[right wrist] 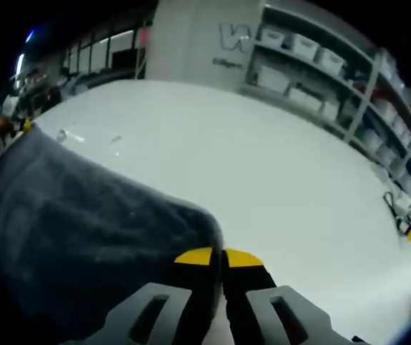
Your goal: Open the folded towel by lifting each exposed corner and separating the folded layers until the towel lies flat within the target outline without major curled edges
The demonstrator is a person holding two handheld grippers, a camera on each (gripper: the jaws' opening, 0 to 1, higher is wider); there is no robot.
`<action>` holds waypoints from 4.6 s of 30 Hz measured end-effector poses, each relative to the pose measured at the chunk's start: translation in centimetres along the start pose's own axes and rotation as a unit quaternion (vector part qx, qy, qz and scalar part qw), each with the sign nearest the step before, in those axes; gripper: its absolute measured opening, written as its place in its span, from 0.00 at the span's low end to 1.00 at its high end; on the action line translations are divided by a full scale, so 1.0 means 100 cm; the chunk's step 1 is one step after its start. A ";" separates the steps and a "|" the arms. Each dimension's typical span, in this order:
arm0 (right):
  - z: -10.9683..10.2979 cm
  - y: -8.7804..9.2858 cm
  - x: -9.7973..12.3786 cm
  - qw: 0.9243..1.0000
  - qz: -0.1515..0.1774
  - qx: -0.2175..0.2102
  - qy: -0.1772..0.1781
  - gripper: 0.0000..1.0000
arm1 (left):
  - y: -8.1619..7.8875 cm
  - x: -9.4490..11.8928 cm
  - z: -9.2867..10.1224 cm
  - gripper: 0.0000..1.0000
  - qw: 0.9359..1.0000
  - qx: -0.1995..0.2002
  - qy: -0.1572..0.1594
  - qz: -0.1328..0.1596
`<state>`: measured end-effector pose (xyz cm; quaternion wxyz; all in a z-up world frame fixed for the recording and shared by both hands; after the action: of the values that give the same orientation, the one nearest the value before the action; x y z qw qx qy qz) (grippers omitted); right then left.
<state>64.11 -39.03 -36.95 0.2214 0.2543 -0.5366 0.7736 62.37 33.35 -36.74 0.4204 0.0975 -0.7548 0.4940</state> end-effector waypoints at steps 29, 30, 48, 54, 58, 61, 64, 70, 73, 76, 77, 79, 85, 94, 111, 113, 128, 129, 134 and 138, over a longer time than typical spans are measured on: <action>-0.009 -0.001 0.000 1.000 0.000 0.003 0.001 0.00 | -0.018 -0.017 -0.032 0.01 1.000 -0.015 -0.022 0.005; -0.010 -0.001 0.001 1.000 0.001 0.003 0.001 0.00 | -0.018 -0.017 -0.033 0.01 1.000 -0.015 -0.021 0.005; -0.012 0.003 0.009 0.999 0.025 0.033 0.024 0.18 | -0.018 -0.014 -0.036 0.10 0.999 -0.001 -0.048 0.014; -0.008 0.007 0.015 0.998 0.028 0.031 0.039 0.41 | -0.014 -0.004 -0.035 0.30 0.997 0.010 -0.074 0.022; 0.008 -0.001 0.022 0.992 0.068 0.039 0.101 0.94 | -0.017 0.003 -0.050 0.81 0.992 0.011 -0.113 0.061; 0.022 -0.005 0.035 0.983 0.101 0.025 0.150 1.00 | -0.022 0.011 -0.050 1.00 0.988 -0.005 -0.116 0.107; 0.026 -0.007 0.042 0.984 0.111 0.011 0.141 1.00 | -0.022 0.011 -0.047 1.00 0.988 0.000 -0.103 0.112; 0.026 -0.004 0.050 0.983 0.114 -0.008 0.145 1.00 | -0.021 0.017 -0.051 1.00 0.985 0.012 -0.131 0.115; 0.033 -0.006 0.046 0.983 0.114 -0.014 0.145 1.00 | -0.019 0.023 -0.051 1.00 0.982 0.025 -0.144 0.122; 0.041 -0.011 0.039 0.983 0.116 -0.017 0.140 1.00 | -0.012 0.022 -0.064 1.00 0.980 0.028 -0.164 0.104; 0.041 -0.011 0.038 0.983 0.116 -0.018 0.139 1.00 | -0.009 0.024 -0.062 1.00 0.979 0.027 -0.174 0.100; 0.042 -0.010 0.037 0.983 0.119 -0.017 0.138 1.00 | -0.005 0.030 -0.060 1.00 0.975 0.029 -0.197 0.096; 0.049 -0.013 0.032 0.983 0.123 -0.023 0.137 1.00 | -0.007 0.035 -0.050 1.00 0.975 0.028 -0.193 0.107; 0.048 -0.013 0.033 0.983 0.130 -0.025 0.130 1.00 | 0.014 0.032 -0.046 1.00 0.973 0.009 -0.221 0.063; 0.063 -0.006 0.054 0.979 0.143 -0.035 0.139 1.00 | -0.003 0.041 -0.067 1.00 0.972 0.070 -0.193 0.116; 0.062 -0.010 0.056 0.979 0.150 -0.040 0.135 1.00 | -0.004 0.053 -0.036 1.00 0.969 0.044 -0.197 0.144; 0.037 -0.022 0.123 0.970 0.206 -0.102 0.082 1.00 | -0.011 0.120 0.060 1.00 0.954 0.066 -0.128 0.261; 0.037 -0.023 0.127 0.969 0.211 -0.106 0.078 1.00 | -0.010 0.113 0.037 1.00 0.957 0.091 -0.114 0.250; 0.012 -0.022 0.157 0.961 0.248 -0.104 0.067 1.00 | -0.009 0.117 0.008 1.00 0.949 0.120 -0.087 0.279; -0.001 -0.013 0.174 0.962 0.250 -0.061 0.090 1.00 | -0.003 0.132 0.007 0.99 0.939 0.121 -0.109 0.302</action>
<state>51.45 -37.26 -25.09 0.0833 0.0270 -0.6068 0.7900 53.89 36.16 -27.00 0.1512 -0.0313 -0.7244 0.6719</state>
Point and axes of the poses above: the point that each gripper's makers call its tool centre point, and the gripper's own axes: x roughly backward along the fingers, z roughly to its right, y roughly out of its underside, the point moved 7 cm from there along x, roughly backward along the fingers, and after that the axes turned 10 degrees about y, right-handed, at the moved point
